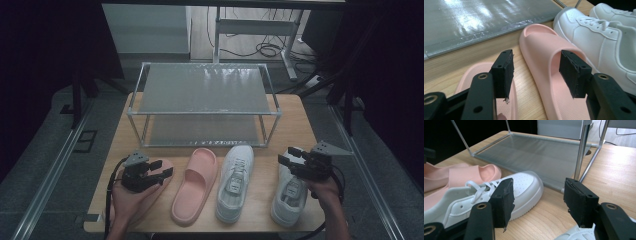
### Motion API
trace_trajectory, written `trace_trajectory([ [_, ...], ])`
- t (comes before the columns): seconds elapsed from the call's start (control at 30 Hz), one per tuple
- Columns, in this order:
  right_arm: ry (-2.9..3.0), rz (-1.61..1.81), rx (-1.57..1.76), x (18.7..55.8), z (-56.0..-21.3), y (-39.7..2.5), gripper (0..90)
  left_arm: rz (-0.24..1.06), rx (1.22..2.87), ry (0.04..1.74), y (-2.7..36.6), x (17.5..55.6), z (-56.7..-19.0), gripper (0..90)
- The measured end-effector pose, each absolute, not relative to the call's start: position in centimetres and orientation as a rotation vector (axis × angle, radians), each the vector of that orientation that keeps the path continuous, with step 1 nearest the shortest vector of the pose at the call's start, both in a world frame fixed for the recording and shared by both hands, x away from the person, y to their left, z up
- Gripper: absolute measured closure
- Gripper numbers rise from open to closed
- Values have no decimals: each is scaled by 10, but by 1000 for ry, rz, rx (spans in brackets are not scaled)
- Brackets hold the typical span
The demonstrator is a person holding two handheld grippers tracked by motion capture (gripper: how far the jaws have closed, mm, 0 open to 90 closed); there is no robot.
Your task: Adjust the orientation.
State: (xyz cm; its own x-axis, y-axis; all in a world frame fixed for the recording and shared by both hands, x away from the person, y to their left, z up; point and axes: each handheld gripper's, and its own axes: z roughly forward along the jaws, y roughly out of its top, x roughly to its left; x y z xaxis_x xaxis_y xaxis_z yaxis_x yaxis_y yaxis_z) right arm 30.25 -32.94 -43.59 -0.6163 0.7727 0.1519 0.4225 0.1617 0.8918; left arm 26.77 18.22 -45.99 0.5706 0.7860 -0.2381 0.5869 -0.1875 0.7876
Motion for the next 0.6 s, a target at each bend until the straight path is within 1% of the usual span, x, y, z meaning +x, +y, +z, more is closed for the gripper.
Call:
trace_trajectory([
  [0.1,2114,1432,1133,302,-436,-330,417,272,1893,1116,181,269,-461,476],
  [0.23,2119,1435,1134,301,-435,-330,417,266,1900,1099,181,267,-464,548],
  [0.27,2124,1433,1131,300,-435,-329,416,268,1901,1096,181,267,-465,548],
  [0.3,2131,1432,1130,300,-435,-329,414,272,1902,1096,180,265,-466,581],
  [0.33,2132,1402,1116,298,-436,-326,412,285,1916,1078,179,264,-467,645],
  [0.43,2143,1389,1110,297,-435,-322,413,295,1929,1048,177,262,-467,724],
  [0.6,2164,1398,1073,293,-431,-314,420,309,1919,1047,177,261,-466,834],
])
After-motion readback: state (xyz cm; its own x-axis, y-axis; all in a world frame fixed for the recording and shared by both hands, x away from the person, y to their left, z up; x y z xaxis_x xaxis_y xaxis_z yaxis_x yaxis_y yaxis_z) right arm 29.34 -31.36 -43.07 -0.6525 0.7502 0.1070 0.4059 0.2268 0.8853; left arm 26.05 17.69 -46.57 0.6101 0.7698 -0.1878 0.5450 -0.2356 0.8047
